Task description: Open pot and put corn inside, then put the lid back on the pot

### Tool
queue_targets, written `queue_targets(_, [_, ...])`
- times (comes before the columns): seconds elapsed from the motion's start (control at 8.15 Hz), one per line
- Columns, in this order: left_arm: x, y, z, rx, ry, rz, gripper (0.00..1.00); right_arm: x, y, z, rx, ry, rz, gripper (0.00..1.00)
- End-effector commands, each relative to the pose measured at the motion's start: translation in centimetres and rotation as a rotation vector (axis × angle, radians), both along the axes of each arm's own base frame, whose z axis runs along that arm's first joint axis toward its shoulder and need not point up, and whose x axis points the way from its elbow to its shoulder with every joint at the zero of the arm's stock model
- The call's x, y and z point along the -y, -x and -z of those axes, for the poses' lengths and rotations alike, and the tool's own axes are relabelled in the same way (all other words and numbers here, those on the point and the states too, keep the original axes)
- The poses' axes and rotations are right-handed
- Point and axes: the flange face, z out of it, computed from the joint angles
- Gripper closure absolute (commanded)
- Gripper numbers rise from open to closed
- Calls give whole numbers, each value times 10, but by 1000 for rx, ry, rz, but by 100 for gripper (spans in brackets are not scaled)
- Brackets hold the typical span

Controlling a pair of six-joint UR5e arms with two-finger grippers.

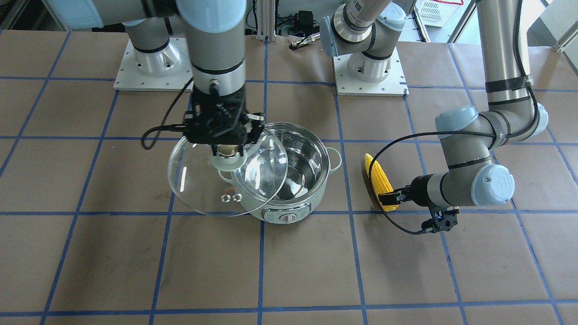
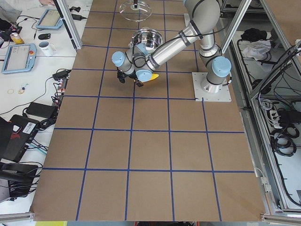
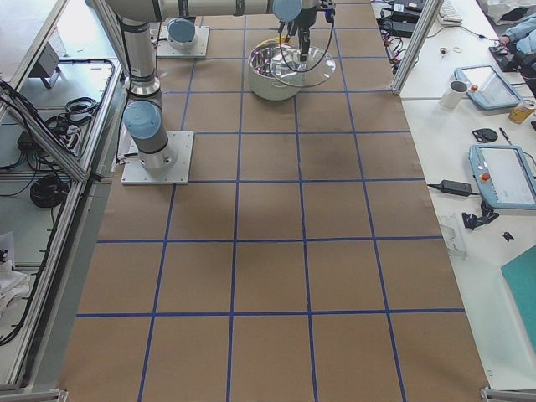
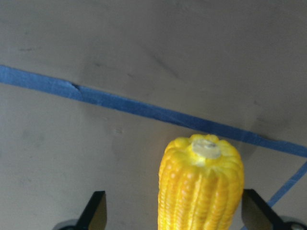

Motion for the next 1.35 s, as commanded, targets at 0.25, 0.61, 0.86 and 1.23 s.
queue_targets(0.25, [2,0,4,-3,-5,-13,72,30,158,11,13,-78,-104,100])
queue_targets(0.61, [3,0,7,-5,-1,-4,100,28,157,15,17,-85,-90,100])
queue_targets(0.86, [-1,3,-25,8,11,8,100,28,157,20,17,-94,-88,100])
queue_targets(1.23, [16,14,-141,47,138,38,100,28,156,22,23,-99,-69,100])
